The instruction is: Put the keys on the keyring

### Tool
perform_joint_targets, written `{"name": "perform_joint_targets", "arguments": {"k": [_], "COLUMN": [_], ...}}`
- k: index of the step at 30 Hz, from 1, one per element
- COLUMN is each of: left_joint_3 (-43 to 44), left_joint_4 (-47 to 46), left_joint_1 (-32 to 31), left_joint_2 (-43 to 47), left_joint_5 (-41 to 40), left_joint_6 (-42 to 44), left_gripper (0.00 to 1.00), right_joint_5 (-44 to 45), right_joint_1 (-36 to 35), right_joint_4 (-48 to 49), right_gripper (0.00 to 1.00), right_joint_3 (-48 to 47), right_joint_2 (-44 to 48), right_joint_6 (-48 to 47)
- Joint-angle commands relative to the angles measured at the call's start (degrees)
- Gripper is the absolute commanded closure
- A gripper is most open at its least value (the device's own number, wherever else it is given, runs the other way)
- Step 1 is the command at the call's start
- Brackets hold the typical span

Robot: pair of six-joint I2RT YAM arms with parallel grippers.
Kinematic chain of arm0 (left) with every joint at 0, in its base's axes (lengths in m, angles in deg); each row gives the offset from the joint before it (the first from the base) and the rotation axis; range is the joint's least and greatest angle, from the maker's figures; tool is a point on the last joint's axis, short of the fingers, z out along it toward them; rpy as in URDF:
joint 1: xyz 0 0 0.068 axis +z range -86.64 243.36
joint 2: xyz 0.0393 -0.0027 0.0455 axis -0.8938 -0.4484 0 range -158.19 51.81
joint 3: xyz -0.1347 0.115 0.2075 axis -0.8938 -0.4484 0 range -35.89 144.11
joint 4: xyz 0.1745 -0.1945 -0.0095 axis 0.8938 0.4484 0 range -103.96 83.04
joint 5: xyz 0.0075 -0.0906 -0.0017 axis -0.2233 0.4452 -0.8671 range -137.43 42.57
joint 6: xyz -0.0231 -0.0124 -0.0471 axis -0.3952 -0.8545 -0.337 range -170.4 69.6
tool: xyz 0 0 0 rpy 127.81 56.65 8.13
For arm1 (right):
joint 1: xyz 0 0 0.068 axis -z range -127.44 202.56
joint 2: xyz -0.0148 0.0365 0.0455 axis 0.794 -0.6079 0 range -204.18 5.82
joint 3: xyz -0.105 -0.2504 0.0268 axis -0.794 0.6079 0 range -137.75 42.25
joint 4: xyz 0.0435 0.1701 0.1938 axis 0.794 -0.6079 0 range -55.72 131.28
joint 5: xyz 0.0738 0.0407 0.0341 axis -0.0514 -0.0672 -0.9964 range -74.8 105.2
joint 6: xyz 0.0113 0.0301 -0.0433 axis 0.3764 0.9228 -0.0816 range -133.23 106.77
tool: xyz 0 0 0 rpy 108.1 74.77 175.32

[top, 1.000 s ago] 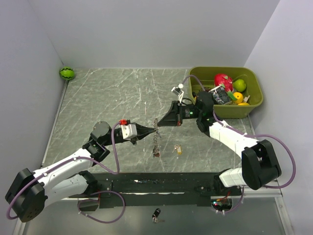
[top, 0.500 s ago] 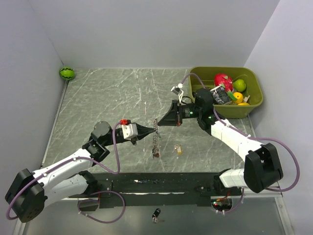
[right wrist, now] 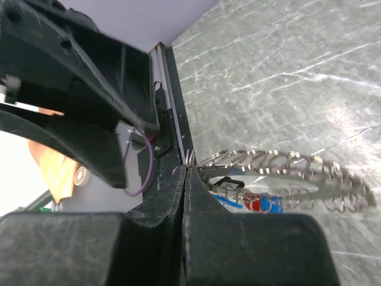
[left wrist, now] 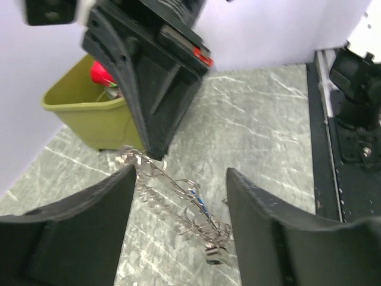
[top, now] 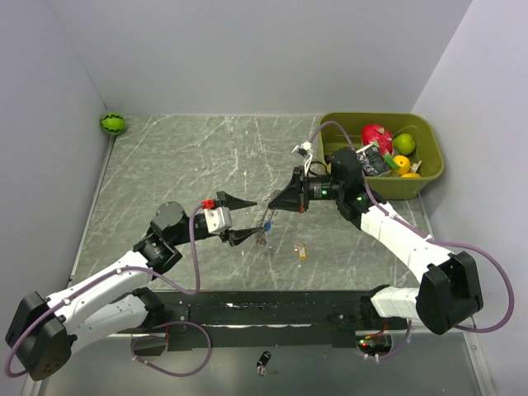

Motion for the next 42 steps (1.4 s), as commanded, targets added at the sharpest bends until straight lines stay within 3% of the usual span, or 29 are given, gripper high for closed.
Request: {"name": "perform_joint_targets", "arguments": {"k": [1,4,11,17,22,28,42], "left_joint_3": [2.6,6.5,14.4,11.6,10.0,8.0,9.8], "left_joint_4": [-1.7,-0.9,-1.9,-20.0,-28.6,-41.0,-49.3], "left_joint_1": [-0.2,1.0,5.0,9.3,10.9,11.0,10.7], "left_joint_2": [1.3,-0.9,-7.1,-8.4,-10.5,-14.4,-21.0], "left_joint_5": [-5.1,-3.9,8.6,17.8,22.7,23.4,21.7], "left_joint_6": [-5.0,-11.3,-22.0,-34.0,-41.3,-49.2,-56.9], "left_gripper": [0.29,0.29,0.33,0.36,0.43,0.48,0.61], "right_joint_5": [-0.1,-0.8,-1.9,-1.4,-2.3,-2.7,-2.9], "right_joint_1": [0.1,0.1,0.2,0.6,0.7,0.7,0.6], "right_joint_4": [2.7,3.8,10.5,22.5,31.5,38.4,43.8], "right_gripper": [1.00,1.00,1.00,1.00,1.00,1.00,1.00], "right_joint_3": [-3.3,-2.5,1.5,5.9,7.4,7.6,7.5], "right_joint_2": [1.5,2.6,7.7,12.2,13.4,13.1,10.7], "right_joint_6": [-2.5,-4.5,-6.5,-4.0,0.8,6.3,11.0]}}
